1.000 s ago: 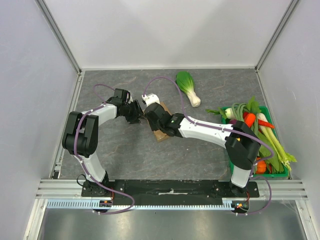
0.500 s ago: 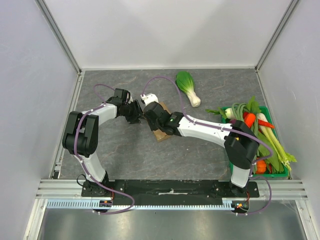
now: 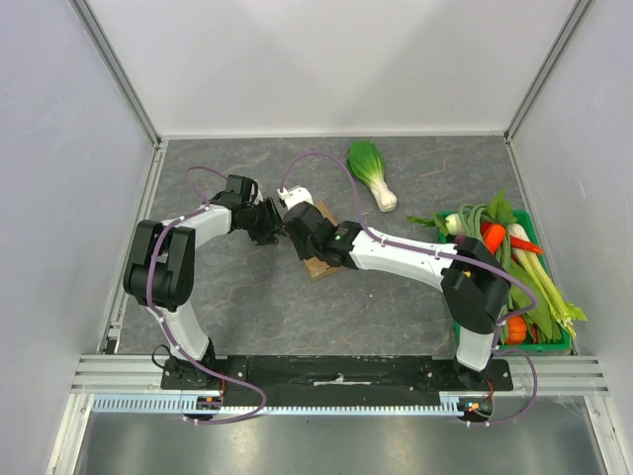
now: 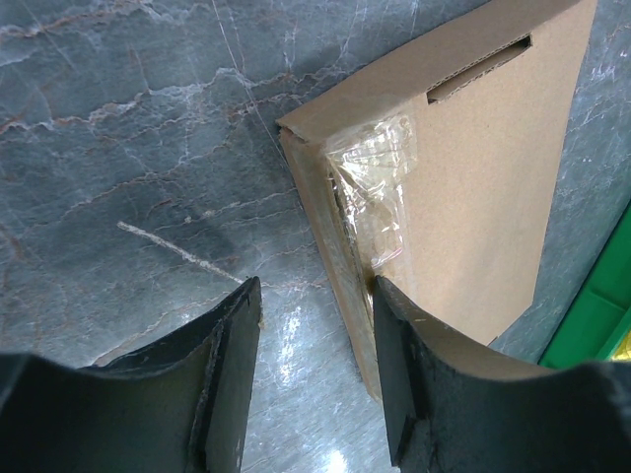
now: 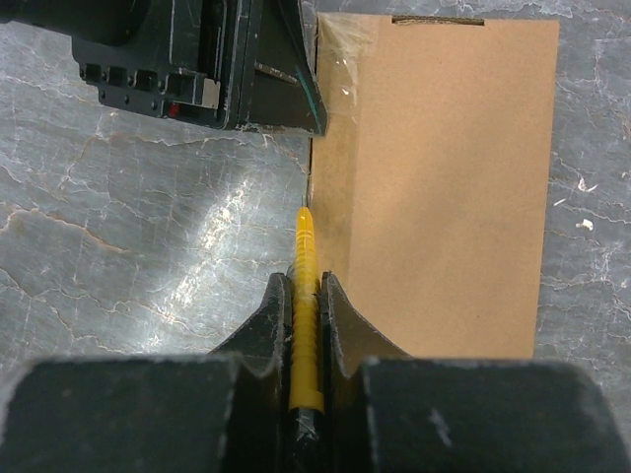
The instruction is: Unpack the express box
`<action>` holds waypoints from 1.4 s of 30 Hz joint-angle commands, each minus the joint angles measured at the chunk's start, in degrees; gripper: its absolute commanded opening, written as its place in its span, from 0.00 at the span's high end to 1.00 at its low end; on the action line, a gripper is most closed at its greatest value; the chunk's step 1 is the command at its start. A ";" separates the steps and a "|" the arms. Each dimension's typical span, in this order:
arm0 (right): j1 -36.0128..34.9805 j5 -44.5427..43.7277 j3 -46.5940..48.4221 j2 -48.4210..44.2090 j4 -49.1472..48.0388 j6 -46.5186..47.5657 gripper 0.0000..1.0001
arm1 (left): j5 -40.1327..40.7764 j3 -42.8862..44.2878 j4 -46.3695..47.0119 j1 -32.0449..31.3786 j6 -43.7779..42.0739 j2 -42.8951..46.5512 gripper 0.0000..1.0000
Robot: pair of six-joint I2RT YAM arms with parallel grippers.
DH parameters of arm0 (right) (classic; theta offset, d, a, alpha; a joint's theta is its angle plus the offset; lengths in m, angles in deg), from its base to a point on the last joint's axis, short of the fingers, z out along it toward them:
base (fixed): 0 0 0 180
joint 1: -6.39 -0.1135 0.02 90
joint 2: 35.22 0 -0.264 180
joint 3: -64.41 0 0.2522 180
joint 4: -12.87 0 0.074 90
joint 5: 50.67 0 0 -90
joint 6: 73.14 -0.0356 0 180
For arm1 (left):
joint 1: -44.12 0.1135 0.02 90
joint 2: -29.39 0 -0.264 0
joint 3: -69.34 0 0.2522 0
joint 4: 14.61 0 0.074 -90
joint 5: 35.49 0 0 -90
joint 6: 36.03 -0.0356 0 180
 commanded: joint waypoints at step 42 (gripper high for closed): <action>-0.31 -0.03 -2.18 -1.81 1.54 0.44 1.00 | 2.88 1.83 -1.96 -0.10 0.34 -2.40 0.47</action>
